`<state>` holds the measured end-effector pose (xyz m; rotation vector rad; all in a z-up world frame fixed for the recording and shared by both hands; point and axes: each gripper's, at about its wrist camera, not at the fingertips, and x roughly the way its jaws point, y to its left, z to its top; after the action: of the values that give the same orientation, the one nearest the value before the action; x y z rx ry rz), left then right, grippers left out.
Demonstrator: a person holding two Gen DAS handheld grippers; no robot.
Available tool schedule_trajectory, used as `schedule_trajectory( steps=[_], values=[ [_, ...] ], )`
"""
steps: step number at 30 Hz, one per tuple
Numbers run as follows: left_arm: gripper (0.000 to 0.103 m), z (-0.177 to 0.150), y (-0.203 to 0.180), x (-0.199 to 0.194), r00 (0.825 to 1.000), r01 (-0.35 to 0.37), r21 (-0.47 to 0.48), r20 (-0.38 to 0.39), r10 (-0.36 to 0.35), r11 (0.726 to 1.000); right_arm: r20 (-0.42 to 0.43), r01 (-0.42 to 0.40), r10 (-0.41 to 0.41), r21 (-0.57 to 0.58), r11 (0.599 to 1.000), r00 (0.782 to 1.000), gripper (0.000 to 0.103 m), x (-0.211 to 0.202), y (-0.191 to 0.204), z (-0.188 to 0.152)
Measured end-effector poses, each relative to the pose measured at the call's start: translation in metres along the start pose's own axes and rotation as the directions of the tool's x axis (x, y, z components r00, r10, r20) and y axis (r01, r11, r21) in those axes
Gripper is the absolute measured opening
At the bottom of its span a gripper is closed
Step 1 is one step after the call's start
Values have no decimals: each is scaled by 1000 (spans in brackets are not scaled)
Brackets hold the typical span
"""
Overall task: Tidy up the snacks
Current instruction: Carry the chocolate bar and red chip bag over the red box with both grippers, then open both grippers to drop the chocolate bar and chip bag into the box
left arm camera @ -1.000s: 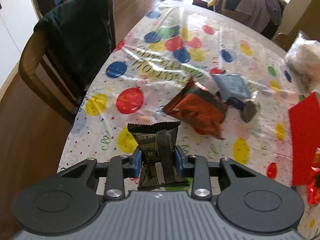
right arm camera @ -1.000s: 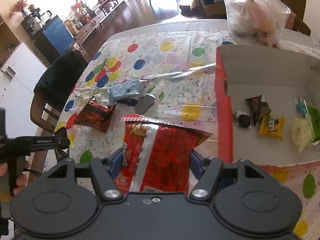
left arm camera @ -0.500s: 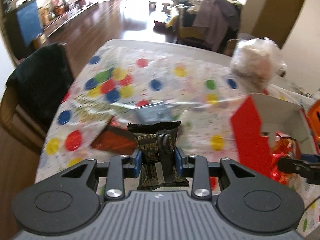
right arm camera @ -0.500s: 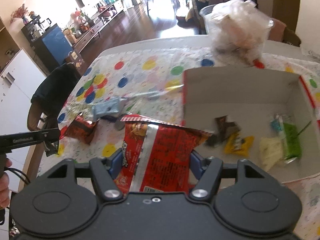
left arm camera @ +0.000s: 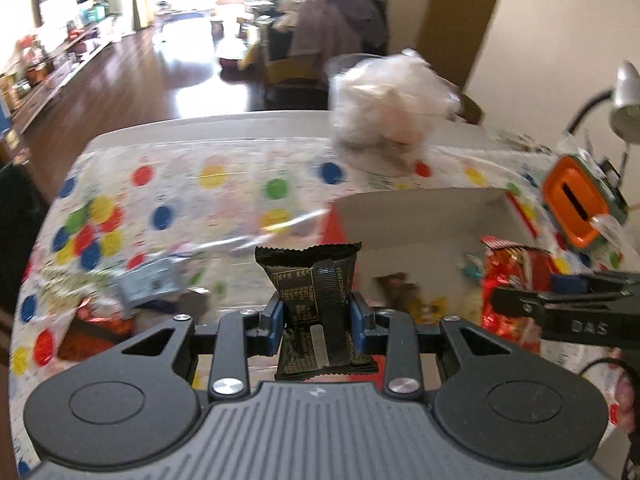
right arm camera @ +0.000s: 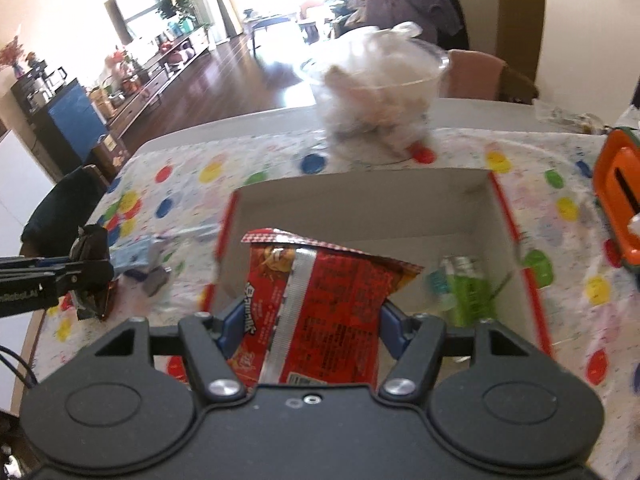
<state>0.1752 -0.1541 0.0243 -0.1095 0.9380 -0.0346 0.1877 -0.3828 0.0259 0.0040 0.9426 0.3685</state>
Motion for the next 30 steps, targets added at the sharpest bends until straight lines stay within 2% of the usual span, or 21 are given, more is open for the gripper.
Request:
schedule_trajectory(
  steps=[4, 8, 12, 15, 21, 30],
  values=[
    [32, 6, -32, 17, 999, 23, 55, -35, -21, 998, -11, 22, -22, -13, 1000, 1000, 65, 3, -24, 3],
    [32, 11, -58, 35, 994, 62, 67, -91, -56, 996, -37, 43, -44, -25, 999, 998, 65, 11, -45, 5],
    [32, 18, -78, 55, 991, 68, 76, -122, -59, 995, -48, 65, -68, -59, 996, 997, 65, 16, -61, 10],
    [32, 18, -90, 76, 985, 64, 74, -166, -51, 995, -63, 81, -86, -80, 993, 994, 65, 26, -71, 14],
    [32, 17, -105, 111, 973, 34, 79, -230, -15, 996, -114, 57, -72, -131, 990, 991, 65, 52, -73, 24],
    [32, 12, -118, 139, 963, 3, 123, -268, 31, 992, -182, 56, -95, -209, 976, 979, 65, 83, -74, 22]
  ],
)
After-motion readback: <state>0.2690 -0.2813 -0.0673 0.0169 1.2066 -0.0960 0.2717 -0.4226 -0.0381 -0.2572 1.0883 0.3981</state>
